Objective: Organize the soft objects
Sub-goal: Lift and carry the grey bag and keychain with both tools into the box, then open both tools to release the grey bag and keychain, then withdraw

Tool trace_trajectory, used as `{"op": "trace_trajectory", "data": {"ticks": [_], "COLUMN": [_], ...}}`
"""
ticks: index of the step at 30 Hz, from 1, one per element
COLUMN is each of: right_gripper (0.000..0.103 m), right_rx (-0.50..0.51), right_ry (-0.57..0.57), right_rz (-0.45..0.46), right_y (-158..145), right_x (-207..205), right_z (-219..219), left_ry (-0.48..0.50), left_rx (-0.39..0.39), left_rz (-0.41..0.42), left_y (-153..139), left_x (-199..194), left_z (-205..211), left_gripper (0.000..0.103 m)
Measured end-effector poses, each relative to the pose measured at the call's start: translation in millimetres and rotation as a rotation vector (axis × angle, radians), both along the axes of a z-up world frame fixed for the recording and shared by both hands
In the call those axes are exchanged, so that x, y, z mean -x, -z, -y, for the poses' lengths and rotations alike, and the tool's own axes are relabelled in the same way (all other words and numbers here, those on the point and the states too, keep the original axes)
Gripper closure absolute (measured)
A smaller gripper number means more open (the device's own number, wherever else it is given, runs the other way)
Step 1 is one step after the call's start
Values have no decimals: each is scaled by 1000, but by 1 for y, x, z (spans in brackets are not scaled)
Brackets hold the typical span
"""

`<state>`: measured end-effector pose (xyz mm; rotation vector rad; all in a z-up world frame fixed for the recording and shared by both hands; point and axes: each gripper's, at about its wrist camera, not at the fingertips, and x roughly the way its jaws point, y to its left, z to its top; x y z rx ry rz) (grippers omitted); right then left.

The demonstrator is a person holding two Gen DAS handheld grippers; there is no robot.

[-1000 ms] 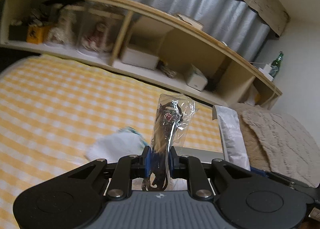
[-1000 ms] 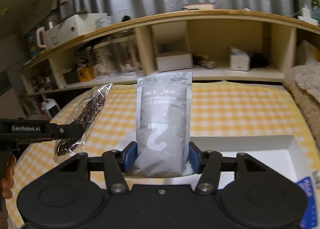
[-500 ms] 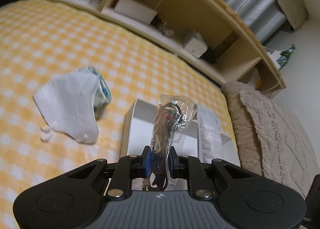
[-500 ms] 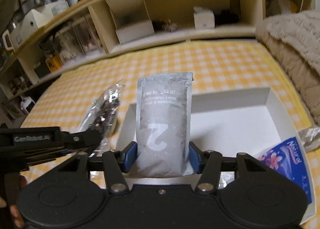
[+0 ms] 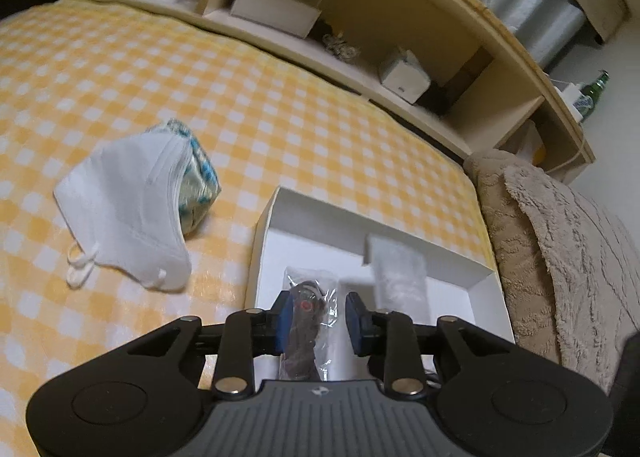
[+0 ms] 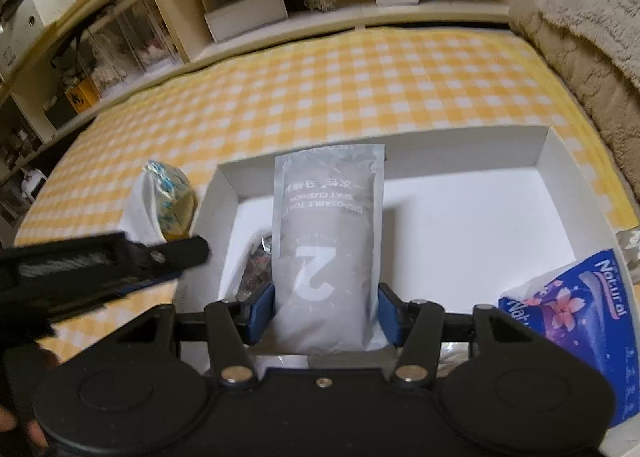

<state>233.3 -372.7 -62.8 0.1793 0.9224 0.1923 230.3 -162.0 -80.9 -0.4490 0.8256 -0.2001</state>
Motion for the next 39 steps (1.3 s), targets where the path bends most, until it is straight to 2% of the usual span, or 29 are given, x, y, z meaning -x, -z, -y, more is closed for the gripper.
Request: {"op": "trace_trajectory", "data": {"ticks": [4,8,10,15,21,27,31,34,37,39], "right_gripper": [48,48,48,48,48,48,48,47,42,35], "right_rx": [56,110,109,95,98,76,71,54,29,30], "right_ry": [21,1,-34,-61,13,6,2,-3,1,16], "right_rz": [-67,-102,-108,-100,-96,-99,-107,-103,-102,-100], "right_y": [15,26,29,26,22,21,25,26,26,24], "right_x": [-10,-15,-18,-24,-26,-24,-25,-26,-28,-28], "right_z": [-2,-11,-20,-32,-11,-8,-10,-12,-14,-12], "left_ry": [38,93,138,218,317,362,342,333,313,302], "left_rx": [-27,-49,-83,-165,-271,-388,-404,-364,-332,-305], "left_rz": [18,0,-5,-11,1,34,37,36,37,34], "left_y": [-5,-3,-2,6,20,30,36,35,33,32], "left_x": [1,4,7,11,8,-8,-23,-26,-27,-25], "left_z": [-2,-3,0,6,21,38,34,29,24,20], "left_gripper": [74,75,82,91,91,91,91,91,90,90]}}
